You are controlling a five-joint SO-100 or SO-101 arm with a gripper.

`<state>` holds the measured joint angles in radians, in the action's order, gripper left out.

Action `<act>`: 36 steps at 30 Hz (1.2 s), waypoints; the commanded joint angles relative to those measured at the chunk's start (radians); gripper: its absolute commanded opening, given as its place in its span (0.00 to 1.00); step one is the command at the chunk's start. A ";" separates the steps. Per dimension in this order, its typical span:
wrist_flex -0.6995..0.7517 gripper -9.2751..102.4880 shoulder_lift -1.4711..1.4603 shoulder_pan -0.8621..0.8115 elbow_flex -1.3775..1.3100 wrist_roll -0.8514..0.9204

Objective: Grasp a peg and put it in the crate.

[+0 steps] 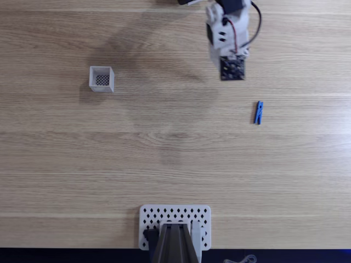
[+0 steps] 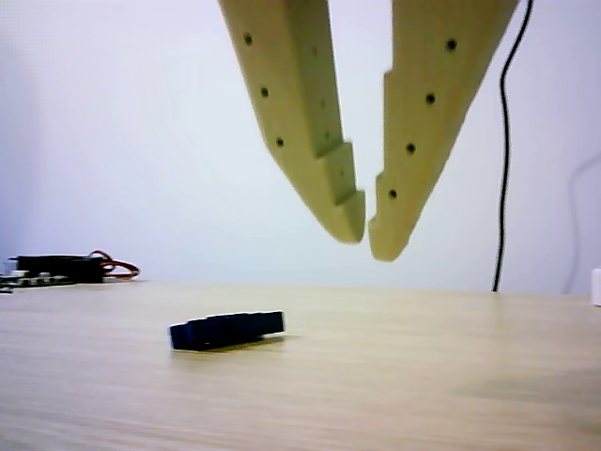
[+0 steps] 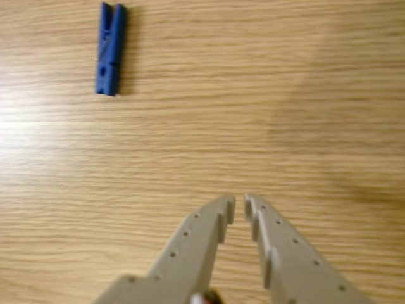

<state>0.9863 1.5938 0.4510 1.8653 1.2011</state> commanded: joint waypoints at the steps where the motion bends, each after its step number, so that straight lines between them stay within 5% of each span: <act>1: 0.095 0.09 -0.061 0.063 -0.324 0.008; 16: 0.195 0.09 -0.525 0.155 -0.923 -0.115; 26: 0.179 0.23 -0.647 0.114 -1.031 -0.126; 36: 0.178 0.23 -0.660 0.026 -1.028 -0.112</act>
<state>1.1796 0.8912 0.5031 0.9373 1.0799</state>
